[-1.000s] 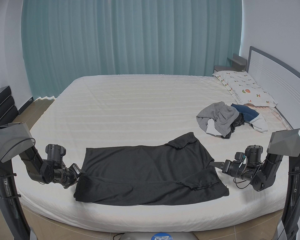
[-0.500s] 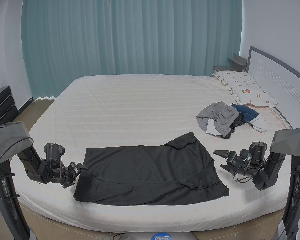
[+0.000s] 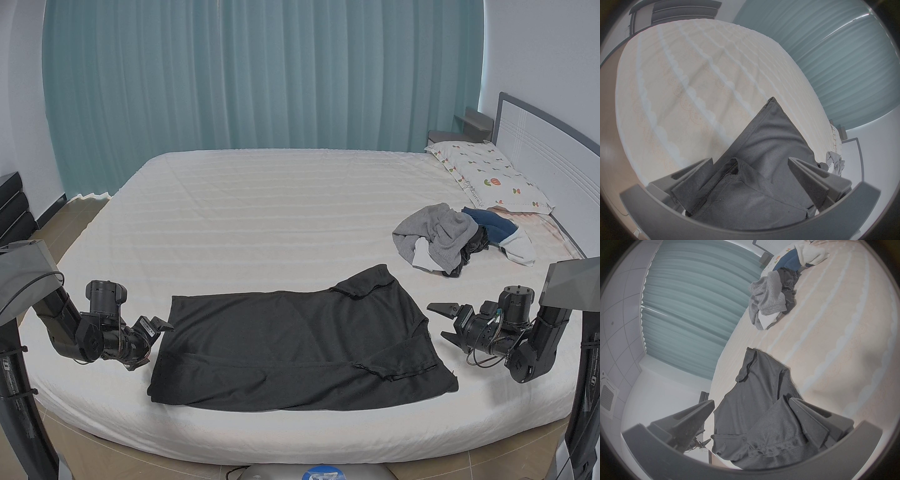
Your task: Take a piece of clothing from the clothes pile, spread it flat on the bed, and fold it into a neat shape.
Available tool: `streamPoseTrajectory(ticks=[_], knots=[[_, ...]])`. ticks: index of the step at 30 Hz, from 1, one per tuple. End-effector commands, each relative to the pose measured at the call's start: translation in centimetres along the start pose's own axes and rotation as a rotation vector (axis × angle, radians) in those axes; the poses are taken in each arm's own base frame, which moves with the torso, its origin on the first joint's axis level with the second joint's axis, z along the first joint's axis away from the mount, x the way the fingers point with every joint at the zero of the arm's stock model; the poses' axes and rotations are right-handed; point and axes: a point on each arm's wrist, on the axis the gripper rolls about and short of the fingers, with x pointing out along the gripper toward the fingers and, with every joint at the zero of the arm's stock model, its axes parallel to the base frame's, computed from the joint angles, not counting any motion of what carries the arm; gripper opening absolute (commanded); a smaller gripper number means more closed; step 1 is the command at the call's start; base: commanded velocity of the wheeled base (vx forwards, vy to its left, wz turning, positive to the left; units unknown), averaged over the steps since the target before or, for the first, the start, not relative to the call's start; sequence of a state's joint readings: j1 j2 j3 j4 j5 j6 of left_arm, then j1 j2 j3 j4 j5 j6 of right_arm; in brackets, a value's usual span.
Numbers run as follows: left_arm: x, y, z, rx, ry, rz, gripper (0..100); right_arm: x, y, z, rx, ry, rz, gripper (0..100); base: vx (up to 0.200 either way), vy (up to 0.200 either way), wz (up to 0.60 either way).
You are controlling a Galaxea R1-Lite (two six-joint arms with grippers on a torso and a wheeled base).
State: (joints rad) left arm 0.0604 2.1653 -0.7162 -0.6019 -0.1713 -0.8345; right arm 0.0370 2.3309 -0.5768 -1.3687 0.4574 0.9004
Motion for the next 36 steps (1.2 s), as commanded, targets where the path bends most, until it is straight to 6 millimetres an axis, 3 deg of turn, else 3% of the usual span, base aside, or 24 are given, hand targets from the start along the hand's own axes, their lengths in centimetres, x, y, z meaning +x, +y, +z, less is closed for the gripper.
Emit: streamPoseTrajectory(ticks=[1, 9, 16, 28, 30, 36], knots=[[-0.1, 0.0, 0.0, 0.002, -0.001, 0.000, 100, 0.0, 0.0, 0.0, -0.001, 0.000, 0.002, 100, 0.000, 0.000, 0.00], [0.1, -0.4, 0.0, 0.005, -0.009, -0.005, 100, 0.0, 0.0, 0.0, -0.003, -0.002, 0.004, 100, 0.000, 0.000, 0.00], [0.7, -2.5, 1.5, -0.033, -0.057, -0.067, 100, 0.0, -0.1, -0.1, 0.000, 0.002, 0.000, 100, 0.000, 0.000, 0.00], [7.2, -6.5, 5.7, 0.036, -0.159, -0.193, 100, 0.1, -0.6, -0.6, 0.010, 0.017, -0.020, 100, 0.000, 0.000, 0.00], [7.6, -6.7, 5.8, 0.055, -0.165, -0.199, 100, 0.1, -0.7, -0.7, 0.010, 0.018, -0.022, 100, 0.000, 0.000, 0.00], [11.4, -6.7, 6.6, 0.163, -0.196, -0.209, 100, 0.3, -1.0, -1.3, 0.014, 0.039, -0.034, 100, 0.000, 0.000, 0.00]])
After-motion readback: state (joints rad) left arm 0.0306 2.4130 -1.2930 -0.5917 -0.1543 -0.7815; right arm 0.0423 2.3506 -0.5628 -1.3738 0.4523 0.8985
